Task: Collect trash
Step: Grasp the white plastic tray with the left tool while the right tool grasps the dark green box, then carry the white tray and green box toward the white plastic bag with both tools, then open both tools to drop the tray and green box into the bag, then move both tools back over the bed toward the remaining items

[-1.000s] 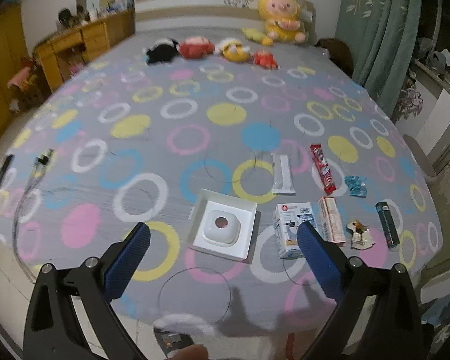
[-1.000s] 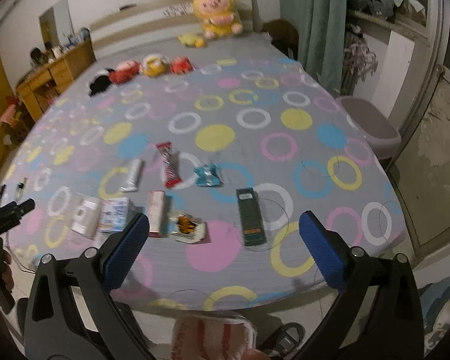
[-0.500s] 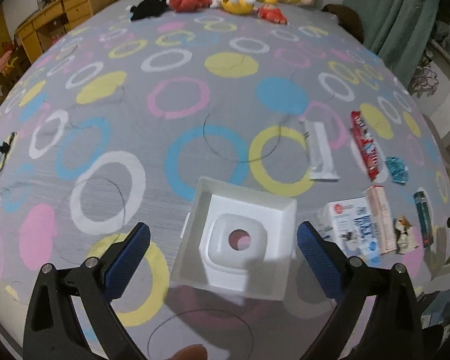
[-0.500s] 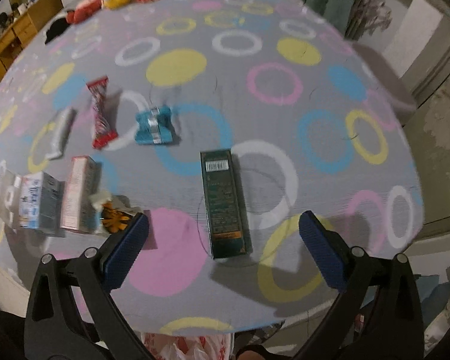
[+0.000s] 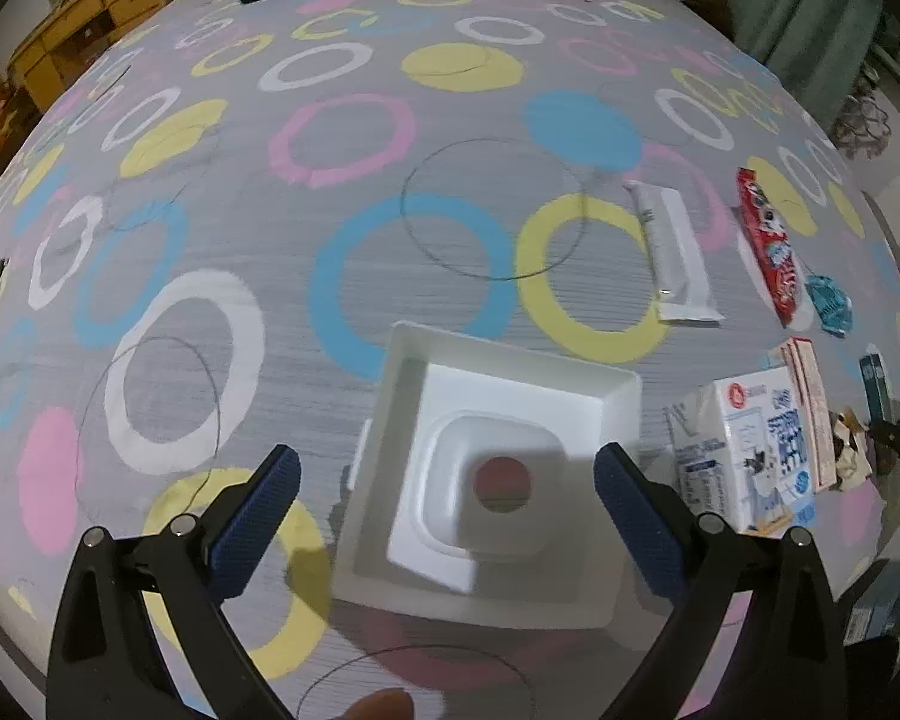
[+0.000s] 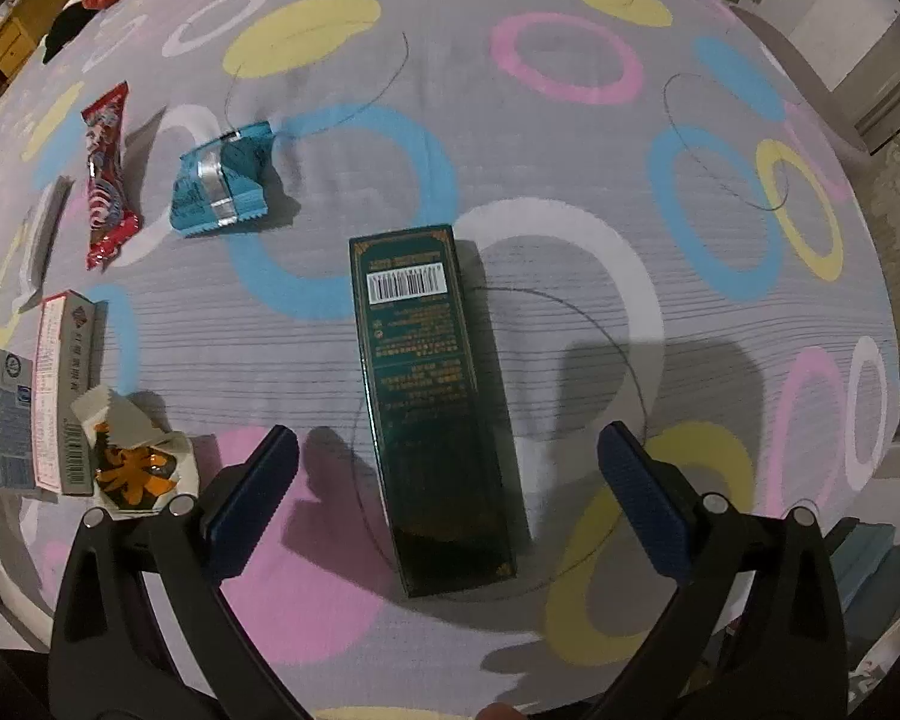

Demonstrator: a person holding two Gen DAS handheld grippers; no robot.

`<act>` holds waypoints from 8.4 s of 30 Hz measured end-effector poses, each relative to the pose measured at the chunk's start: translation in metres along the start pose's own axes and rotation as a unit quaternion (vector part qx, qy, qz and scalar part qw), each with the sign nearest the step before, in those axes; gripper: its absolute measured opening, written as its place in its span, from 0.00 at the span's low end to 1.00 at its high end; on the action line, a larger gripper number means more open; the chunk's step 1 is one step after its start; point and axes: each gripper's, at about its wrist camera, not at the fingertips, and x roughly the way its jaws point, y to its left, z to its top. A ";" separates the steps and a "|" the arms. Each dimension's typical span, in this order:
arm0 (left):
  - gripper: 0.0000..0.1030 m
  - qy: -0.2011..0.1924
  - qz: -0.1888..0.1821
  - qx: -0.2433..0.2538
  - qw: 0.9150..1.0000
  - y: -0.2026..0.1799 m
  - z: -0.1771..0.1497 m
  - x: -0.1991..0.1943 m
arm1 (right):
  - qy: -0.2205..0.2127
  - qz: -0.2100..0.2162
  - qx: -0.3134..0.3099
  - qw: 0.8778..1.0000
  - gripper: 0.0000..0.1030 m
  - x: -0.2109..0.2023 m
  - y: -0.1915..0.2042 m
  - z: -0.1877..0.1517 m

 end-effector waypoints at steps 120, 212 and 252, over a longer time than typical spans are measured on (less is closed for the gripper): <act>0.71 -0.184 0.001 0.086 0.979 -0.196 -0.222 -0.255 | -0.248 0.108 -0.047 0.961 0.34 -0.246 0.003 -0.283; 0.92 -0.059 0.007 0.063 0.996 -0.164 -0.288 -0.073 | -0.144 0.148 0.000 0.978 0.94 -0.104 0.012 -0.313; 0.92 -0.180 -0.030 0.006 0.983 -0.122 -0.053 -0.149 | -0.210 0.135 -0.032 0.968 0.94 -0.188 0.060 -0.104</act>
